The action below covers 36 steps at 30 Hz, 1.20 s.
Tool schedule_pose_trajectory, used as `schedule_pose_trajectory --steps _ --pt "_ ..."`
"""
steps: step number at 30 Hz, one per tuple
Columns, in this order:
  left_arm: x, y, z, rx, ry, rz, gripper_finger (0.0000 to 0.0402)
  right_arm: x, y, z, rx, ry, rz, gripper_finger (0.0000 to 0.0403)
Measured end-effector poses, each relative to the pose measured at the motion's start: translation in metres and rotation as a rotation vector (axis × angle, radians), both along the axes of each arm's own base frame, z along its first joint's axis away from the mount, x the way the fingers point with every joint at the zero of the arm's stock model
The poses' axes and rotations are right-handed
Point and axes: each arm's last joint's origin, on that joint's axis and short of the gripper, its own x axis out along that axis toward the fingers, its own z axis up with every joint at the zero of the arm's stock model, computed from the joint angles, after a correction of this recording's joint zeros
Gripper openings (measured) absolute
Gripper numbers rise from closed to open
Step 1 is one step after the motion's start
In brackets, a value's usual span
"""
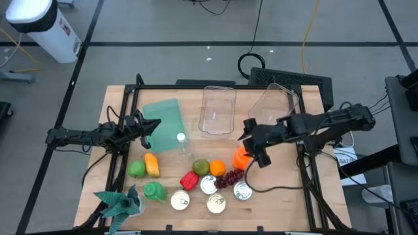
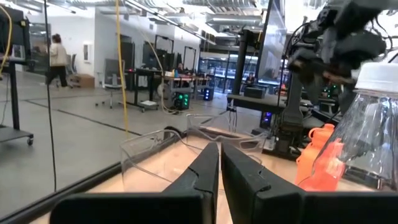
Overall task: Pick & Place Food Item
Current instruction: Put the orange water bottle into the right transparent bin
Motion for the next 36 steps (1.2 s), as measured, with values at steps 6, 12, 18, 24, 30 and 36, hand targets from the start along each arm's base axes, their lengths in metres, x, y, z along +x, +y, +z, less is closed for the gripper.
schedule_pose_trajectory --steps 6,12,18,24,30,36 --pt "0.000 0.000 0.000 0.001 0.005 0.000 0.0026 0.003 0.008 -0.005 -0.012 0.018 0.039 0.0289" --pt "0.000 0.000 -0.001 0.002 0.008 0.000 0.0026 0.002 0.009 -0.006 0.024 0.035 0.071 0.0289" --pt "0.000 0.000 -0.002 0.003 0.023 0.000 0.0026 0.002 0.008 -0.021 0.005 0.067 0.087 0.0289" --pt "0.000 0.000 -0.002 0.003 0.024 0.000 0.0026 0.002 0.007 -0.034 -0.001 0.083 0.081 0.0289" --pt "0.000 0.000 -0.002 0.004 0.024 0.000 0.0026 0.003 0.000 -0.046 -0.003 0.107 0.052 0.0289" --pt "0.000 0.000 -0.002 0.004 0.024 0.000 0.0026 0.003 -0.002 -0.056 0.000 0.108 0.048 0.0288"
